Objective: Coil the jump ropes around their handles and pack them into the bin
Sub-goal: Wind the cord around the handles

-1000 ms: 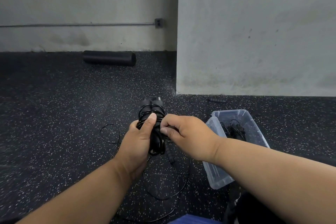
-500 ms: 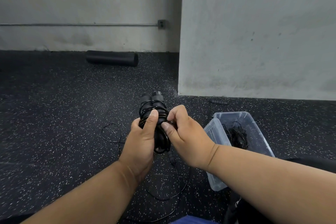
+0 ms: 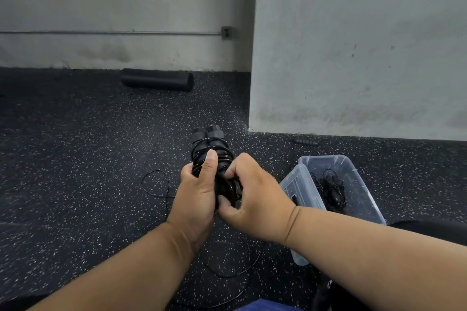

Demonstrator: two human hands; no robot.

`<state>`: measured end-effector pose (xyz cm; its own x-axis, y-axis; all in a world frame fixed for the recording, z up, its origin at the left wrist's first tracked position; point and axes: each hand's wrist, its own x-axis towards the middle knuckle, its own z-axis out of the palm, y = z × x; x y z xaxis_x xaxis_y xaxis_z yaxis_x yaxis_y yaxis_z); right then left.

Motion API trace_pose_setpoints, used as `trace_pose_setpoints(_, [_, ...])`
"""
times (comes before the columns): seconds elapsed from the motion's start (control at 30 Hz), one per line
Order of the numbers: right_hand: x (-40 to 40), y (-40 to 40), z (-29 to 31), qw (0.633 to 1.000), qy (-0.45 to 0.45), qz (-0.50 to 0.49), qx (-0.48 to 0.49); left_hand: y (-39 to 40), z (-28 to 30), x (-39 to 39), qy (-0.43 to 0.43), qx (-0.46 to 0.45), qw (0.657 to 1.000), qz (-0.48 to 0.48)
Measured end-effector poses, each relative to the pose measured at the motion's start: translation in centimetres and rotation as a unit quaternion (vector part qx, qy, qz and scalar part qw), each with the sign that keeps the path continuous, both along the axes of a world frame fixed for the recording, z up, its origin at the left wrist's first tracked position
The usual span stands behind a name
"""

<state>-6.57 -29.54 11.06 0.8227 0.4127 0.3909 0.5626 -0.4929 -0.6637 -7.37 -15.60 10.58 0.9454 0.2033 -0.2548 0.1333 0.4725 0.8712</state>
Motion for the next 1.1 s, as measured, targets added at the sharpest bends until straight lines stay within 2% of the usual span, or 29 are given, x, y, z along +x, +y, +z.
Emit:
trace_pose_setpoints(0.17, [0.6,0.1,0.0,0.996,-0.083,0.032,-0.027,0.0,0.2,0.2,-0.003,-0.017,1.000,0.006])
trace_pose_setpoints(0.27, [1.4,-0.1,0.3,0.981,-0.166,0.083,-0.049,-0.1,0.5,0.1,-0.002,-0.043,0.999,-0.012])
trace_pose_setpoints(0.37, [2.0,-0.6,0.3,0.966,-0.207,0.134,-0.072,-0.3,0.5,-0.1,0.008,-0.070,0.997,-0.043])
trace_pose_setpoints(0.57, [2.9,-0.9,-0.3,0.961,-0.187,0.165,-0.118,-0.5,-0.3,-0.6,0.010,-0.072,0.995,-0.065])
trace_pose_setpoints(0.7, [2.8,-0.6,-0.5,0.966,-0.164,0.166,-0.108,-0.4,-0.1,-0.7,0.008,-0.076,0.995,-0.061])
trace_pose_setpoints(0.8, [2.3,-0.2,-0.5,0.980,-0.126,0.138,-0.068,-0.3,0.4,-0.4,0.009,-0.088,0.995,-0.043])
trace_pose_setpoints(0.93, [1.7,0.0,-0.1,0.985,-0.141,0.082,-0.052,0.2,0.9,0.2,-0.005,-0.079,0.997,-0.012])
trace_pose_setpoints(1.1, [1.8,-0.2,0.6,0.991,-0.118,0.011,-0.053,0.6,0.8,0.4,-0.010,-0.074,0.997,-0.004])
